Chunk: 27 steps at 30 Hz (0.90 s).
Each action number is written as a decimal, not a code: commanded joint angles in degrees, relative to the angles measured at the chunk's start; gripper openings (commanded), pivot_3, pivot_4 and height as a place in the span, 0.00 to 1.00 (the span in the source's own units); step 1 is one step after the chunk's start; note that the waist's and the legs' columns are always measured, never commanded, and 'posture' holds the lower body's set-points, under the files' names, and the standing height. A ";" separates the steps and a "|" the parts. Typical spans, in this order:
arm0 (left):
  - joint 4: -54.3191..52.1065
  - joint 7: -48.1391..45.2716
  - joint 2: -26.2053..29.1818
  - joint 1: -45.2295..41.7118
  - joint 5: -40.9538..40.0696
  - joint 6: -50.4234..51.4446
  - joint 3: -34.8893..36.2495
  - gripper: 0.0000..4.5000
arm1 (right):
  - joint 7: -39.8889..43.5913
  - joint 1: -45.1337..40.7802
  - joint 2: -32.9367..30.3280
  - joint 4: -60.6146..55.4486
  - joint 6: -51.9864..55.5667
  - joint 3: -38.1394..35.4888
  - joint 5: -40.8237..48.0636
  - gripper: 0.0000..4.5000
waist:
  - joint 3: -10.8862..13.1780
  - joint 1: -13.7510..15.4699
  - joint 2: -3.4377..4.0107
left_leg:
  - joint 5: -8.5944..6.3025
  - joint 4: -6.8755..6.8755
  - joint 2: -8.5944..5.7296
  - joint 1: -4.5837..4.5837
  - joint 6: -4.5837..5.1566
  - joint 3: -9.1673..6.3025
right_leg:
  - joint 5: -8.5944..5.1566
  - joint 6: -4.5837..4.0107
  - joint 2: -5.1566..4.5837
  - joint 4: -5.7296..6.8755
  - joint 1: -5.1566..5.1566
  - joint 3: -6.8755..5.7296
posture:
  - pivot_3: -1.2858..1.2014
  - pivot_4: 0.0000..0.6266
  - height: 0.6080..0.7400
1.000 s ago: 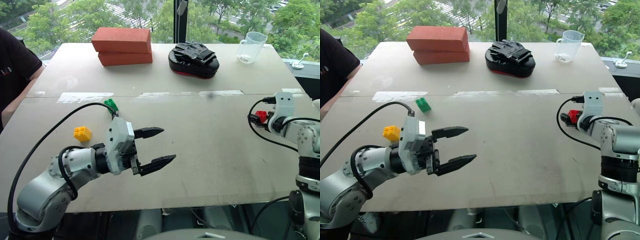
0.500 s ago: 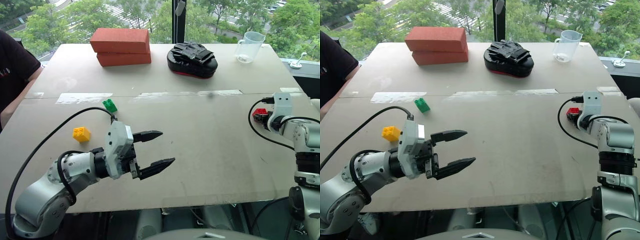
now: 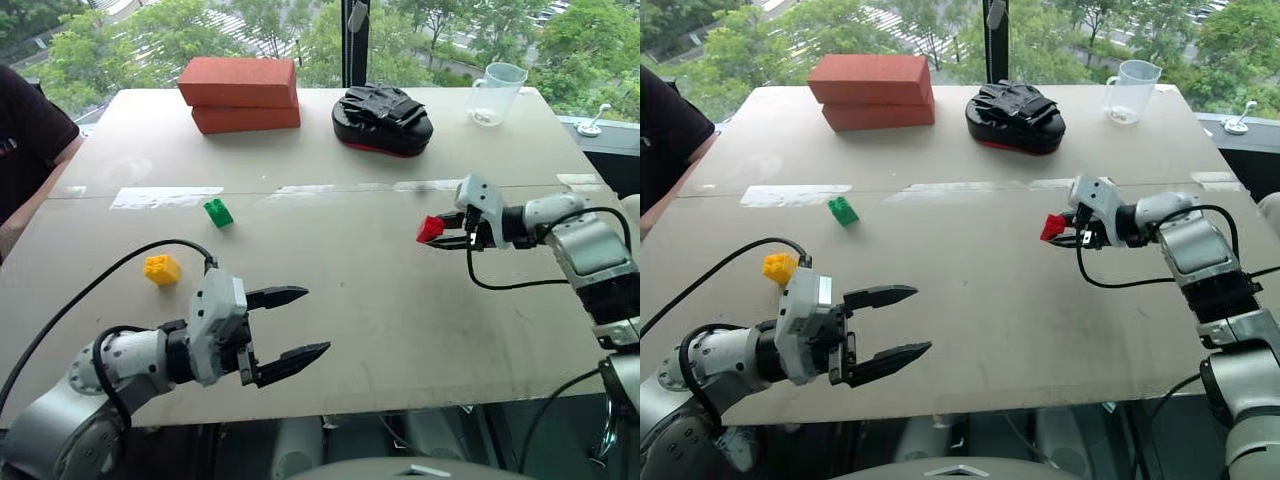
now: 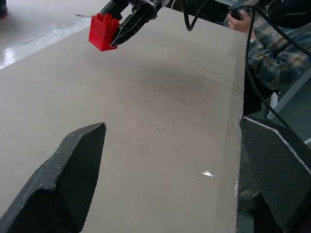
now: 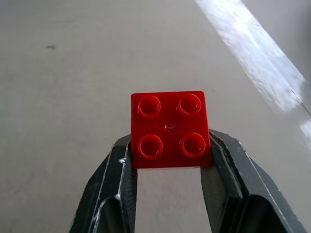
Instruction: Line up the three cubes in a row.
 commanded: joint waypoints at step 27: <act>-5.27 2.22 -0.46 7.60 -3.39 -1.15 7.53 1.00 | 7.66 -11.02 11.59 23.61 -16.15 0.72 -10.62 0.29 | 0.03 -0.57 0.04 | 0.00 0.01 0.01 0.07 -0.01 0.16 | 0.01 -0.01 -0.01 0.09 -0.02 0.13 | 0.52 0.24 1.00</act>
